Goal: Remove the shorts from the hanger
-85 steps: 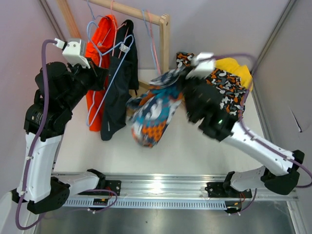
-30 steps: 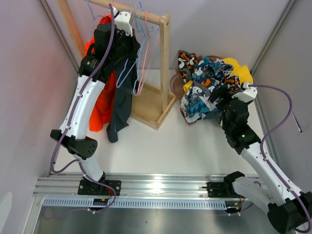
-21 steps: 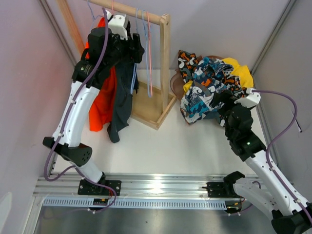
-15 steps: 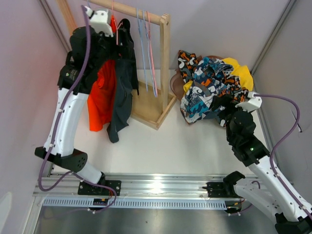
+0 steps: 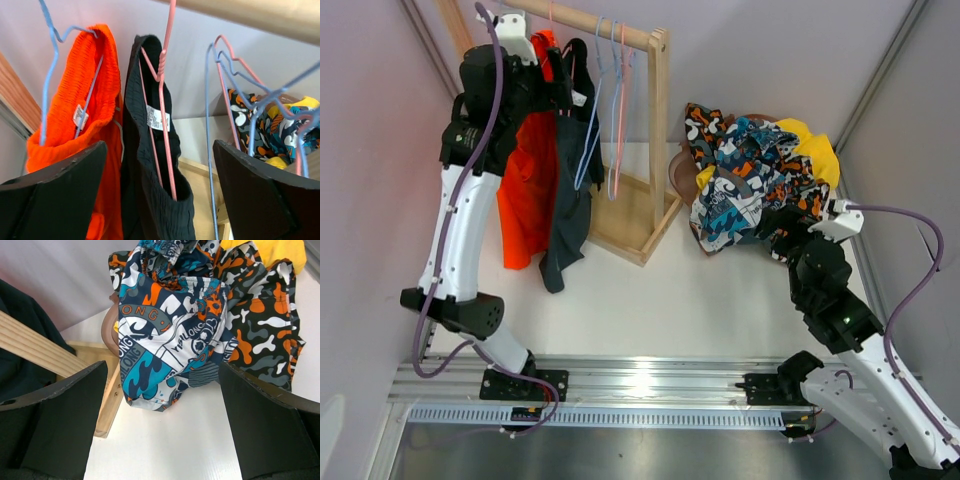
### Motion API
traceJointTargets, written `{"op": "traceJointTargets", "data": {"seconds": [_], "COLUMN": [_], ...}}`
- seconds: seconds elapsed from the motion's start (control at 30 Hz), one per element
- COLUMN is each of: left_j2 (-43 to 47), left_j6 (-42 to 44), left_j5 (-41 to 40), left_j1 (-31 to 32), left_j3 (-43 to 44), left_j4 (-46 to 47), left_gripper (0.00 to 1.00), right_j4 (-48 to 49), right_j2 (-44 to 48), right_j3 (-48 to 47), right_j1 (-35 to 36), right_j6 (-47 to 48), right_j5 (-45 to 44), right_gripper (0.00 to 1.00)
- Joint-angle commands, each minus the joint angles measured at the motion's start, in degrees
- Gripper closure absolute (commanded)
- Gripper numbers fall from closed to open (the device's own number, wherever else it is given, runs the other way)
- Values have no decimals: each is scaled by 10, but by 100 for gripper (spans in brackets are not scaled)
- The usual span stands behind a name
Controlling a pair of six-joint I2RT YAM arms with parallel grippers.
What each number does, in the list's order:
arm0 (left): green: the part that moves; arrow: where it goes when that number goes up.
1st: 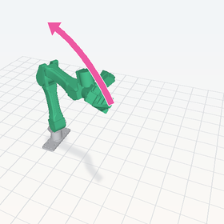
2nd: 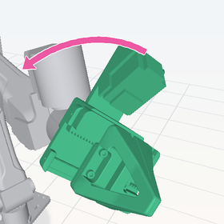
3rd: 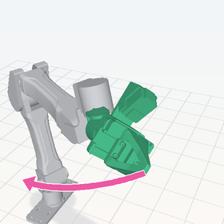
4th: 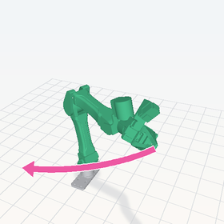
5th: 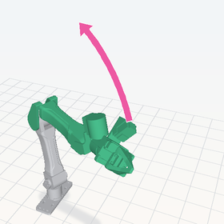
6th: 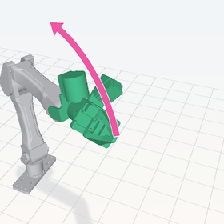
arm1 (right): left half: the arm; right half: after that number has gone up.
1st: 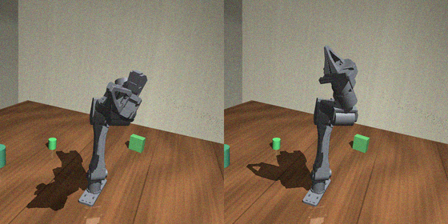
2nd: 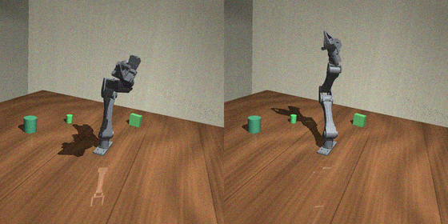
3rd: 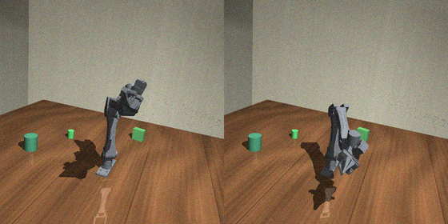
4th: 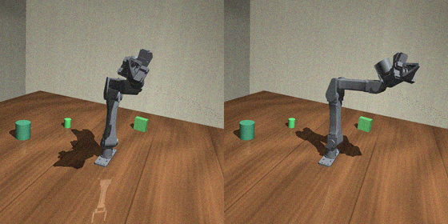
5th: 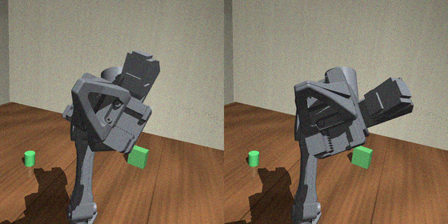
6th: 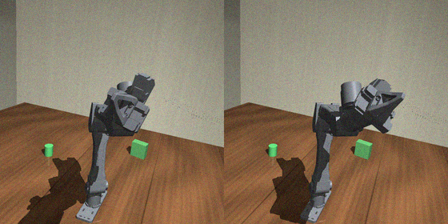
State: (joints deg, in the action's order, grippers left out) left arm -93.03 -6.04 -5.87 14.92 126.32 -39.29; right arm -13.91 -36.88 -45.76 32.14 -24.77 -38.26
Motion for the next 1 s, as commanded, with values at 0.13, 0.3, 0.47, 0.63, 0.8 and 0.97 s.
{"op": "traceJointTargets", "data": {"seconds": [0.13,0.3,0.47,0.63,0.8,0.97], "left_j2": [-43,-63,-77,-96,-102,-100], "left_j6": [-12,-14,-13,-12,-8,-5], "left_j5": [20,31,33,43,50,54], "left_j1": [-10,-10,-11,-13,-15,-15], "left_j3": [41,40,51,76,82,134], "left_j4": [14,17,15,-1,-8,-21], "left_gripper": [16,33,55,72,100,100], "right_j4": [-16,-16,-18,-24,-30,-24], "right_j2": [13,11,13,21,31,35], "right_j3": [6,11,12,14,14,5], "right_j1": [2,3,3,2,2,3], "right_j6": [8,9,9,4,2,3], "right_j5": [-28,-30,-32,-35,-32,-22], "right_gripper": [1,0,1,1,1,1]}}
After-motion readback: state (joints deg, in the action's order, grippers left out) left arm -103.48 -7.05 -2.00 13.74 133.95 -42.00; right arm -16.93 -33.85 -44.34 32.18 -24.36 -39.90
